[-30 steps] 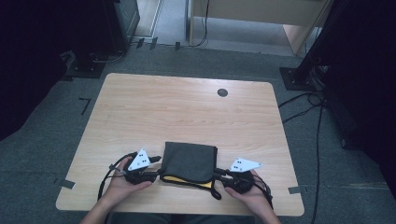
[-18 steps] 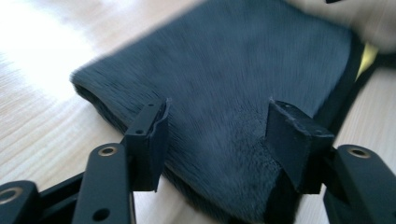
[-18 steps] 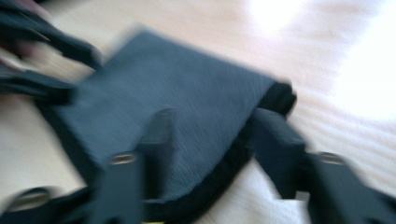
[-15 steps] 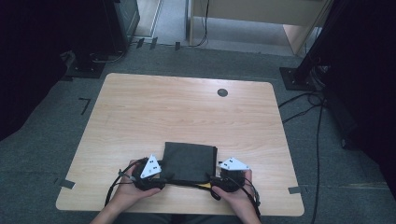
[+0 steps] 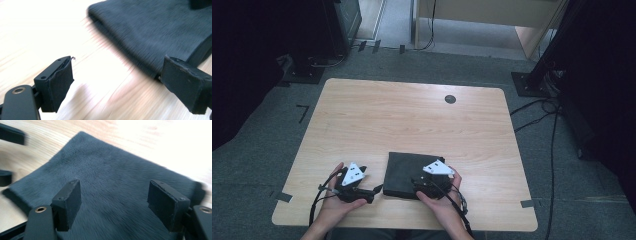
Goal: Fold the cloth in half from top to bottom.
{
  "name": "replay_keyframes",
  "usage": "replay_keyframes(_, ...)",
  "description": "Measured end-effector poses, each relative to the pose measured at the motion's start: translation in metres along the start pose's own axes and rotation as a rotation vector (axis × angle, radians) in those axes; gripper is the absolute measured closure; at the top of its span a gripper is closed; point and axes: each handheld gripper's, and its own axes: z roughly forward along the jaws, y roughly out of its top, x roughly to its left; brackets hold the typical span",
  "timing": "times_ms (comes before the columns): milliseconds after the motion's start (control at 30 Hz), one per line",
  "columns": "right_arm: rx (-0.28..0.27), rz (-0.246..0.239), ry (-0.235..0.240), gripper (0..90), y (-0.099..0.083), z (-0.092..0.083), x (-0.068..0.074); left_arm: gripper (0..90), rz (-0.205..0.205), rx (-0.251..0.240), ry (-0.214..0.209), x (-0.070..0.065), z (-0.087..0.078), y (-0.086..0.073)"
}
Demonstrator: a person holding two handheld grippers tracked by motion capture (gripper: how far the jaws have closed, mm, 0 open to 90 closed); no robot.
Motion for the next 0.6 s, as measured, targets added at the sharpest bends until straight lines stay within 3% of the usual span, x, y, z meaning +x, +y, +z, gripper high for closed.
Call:
replay_keyframes(67,0.031,-0.041,-0.028,24.3,-0.003,0.009,0.007,11.1,-0.019,0.009,0.022,0.008,-0.007,-0.007)
replay_keyframes(133,0.049,-0.119,-0.053,23.7,-0.008,0.016,0.011,11.1,-0.029,0.011,0.041,0.016,-0.014,-0.012)
replay_keyframes(267,0.028,-0.129,-0.049,22.1,-0.011,0.020,0.008,11.2,-0.057,0.015,0.086,0.028,-0.024,-0.019)
replay_keyframes(333,0.002,-0.165,-0.070,21.1,-0.009,0.026,0.006,11.2,-0.070,0.014,0.102,0.033,-0.027,-0.020)
replay_keyframes(467,0.013,-0.159,-0.058,20.5,0.008,0.043,-0.007,11.2,-0.094,0.017,0.117,0.040,-0.032,-0.023)
replay_keyframes(600,-0.012,-0.189,-0.040,19.4,0.030,0.070,-0.027,11.1,-0.100,0.027,0.128,0.044,-0.034,-0.026)
